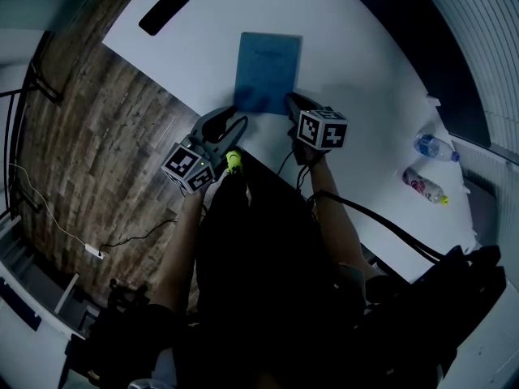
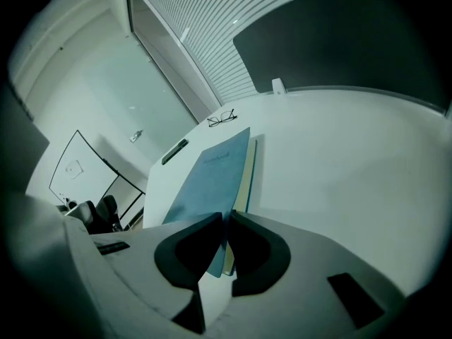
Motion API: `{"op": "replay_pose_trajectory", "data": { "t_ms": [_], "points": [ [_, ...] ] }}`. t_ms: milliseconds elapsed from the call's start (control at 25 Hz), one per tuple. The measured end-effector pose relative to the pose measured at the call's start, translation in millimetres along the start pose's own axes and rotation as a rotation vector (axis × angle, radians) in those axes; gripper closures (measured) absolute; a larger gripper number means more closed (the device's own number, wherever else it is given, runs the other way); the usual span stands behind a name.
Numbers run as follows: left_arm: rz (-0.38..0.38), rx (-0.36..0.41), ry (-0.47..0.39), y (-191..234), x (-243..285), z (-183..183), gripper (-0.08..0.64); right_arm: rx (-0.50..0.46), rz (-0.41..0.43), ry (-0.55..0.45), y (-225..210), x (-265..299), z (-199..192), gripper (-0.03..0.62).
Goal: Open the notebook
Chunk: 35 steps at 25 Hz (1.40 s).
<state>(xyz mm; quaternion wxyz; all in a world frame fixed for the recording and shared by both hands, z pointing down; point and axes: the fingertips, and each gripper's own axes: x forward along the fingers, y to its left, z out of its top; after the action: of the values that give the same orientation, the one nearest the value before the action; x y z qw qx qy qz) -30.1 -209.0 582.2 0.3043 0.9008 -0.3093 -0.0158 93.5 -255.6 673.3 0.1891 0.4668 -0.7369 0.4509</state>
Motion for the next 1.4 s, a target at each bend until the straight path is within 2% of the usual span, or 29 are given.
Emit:
{"op": "replay_pose_trajectory", "data": {
  "t_ms": [120,360,600,760,1040,1400],
  "points": [
    [-0.001,0.009,-0.004,-2,-2,4,0.436,0.026,0.023,-0.019,3,-3,3,0.549],
    [0.002,0.004,-0.026,-7,-10,10,0.436,0.002,0.043,-0.062,14,-13,12,0.552],
    [-0.003,-0.004,-0.027,-14,-18,14,0.436,0.044,0.112,-0.131,31,-25,25,0.557],
    [-0.002,0.017,-0.038,-15,-22,18,0.436,0.056,0.144,-0.160,41,-31,33,0.558],
    [-0.003,0.023,-0.049,-15,-26,22,0.436,0.084,0.184,-0.177,54,-35,40,0.558],
    [0.008,0.024,-0.077,-14,-35,30,0.436,0.050,0.239,-0.184,83,-38,56,0.560]
  ]
}}
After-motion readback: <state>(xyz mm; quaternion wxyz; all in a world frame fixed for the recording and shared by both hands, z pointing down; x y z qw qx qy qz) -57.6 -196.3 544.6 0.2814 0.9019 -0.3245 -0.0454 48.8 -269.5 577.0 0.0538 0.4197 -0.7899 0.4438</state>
